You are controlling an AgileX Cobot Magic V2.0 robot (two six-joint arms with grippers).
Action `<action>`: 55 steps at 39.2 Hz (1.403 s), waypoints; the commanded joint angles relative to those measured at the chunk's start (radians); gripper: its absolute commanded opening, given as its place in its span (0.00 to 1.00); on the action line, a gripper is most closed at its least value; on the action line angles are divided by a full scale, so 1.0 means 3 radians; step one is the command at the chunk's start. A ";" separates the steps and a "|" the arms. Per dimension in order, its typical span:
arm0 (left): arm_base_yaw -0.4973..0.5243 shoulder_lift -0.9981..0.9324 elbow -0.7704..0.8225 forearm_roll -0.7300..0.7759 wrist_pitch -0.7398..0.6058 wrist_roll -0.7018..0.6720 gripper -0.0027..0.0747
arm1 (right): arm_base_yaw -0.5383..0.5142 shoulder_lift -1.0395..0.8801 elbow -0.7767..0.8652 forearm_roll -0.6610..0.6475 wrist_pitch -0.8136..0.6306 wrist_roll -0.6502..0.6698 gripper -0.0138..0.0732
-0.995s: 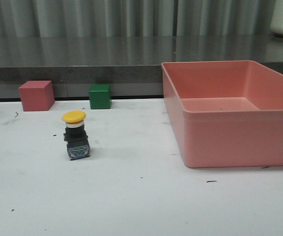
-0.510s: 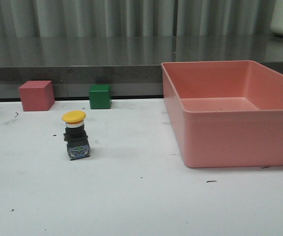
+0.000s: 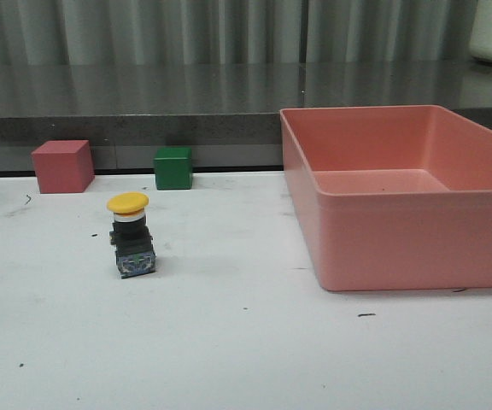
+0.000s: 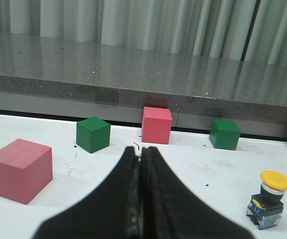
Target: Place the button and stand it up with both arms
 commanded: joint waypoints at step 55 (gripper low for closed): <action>0.0004 -0.0076 0.0052 -0.0023 -0.0293 -0.0010 0.01 | -0.0510 -0.0077 0.0424 0.0793 -0.0733 -0.0516 0.08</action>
